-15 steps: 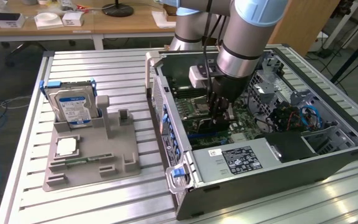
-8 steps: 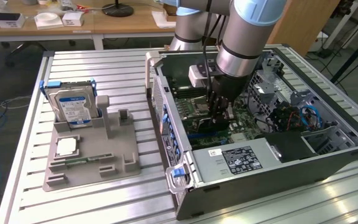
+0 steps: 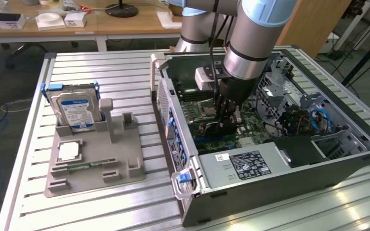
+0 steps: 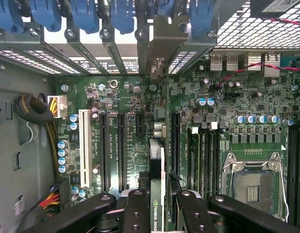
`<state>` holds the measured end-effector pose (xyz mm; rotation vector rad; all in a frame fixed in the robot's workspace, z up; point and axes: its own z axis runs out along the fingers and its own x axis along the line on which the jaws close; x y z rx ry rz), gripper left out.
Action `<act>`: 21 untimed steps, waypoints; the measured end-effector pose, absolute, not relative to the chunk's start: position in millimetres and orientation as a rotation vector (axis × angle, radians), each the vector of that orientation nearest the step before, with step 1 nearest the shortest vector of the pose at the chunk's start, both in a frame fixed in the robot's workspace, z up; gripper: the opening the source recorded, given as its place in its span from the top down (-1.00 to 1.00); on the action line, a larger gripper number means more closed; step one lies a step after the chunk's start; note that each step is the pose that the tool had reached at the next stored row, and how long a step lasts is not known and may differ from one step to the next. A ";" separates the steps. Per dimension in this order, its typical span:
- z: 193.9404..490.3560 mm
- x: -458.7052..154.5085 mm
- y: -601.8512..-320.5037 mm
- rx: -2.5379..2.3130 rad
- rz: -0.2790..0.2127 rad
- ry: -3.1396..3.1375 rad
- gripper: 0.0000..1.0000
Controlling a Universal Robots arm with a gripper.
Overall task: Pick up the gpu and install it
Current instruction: 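Insert the gpu into the slot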
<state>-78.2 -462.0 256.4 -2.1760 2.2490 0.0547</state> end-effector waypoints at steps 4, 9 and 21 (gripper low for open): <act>256.1 -78.2 -462.0 -2.176 0.055 2.249 0.48; 254.0 -78.6 -462.0 -2.176 0.055 2.249 0.48; 253.7 -78.7 -462.0 -2.176 0.055 2.249 0.48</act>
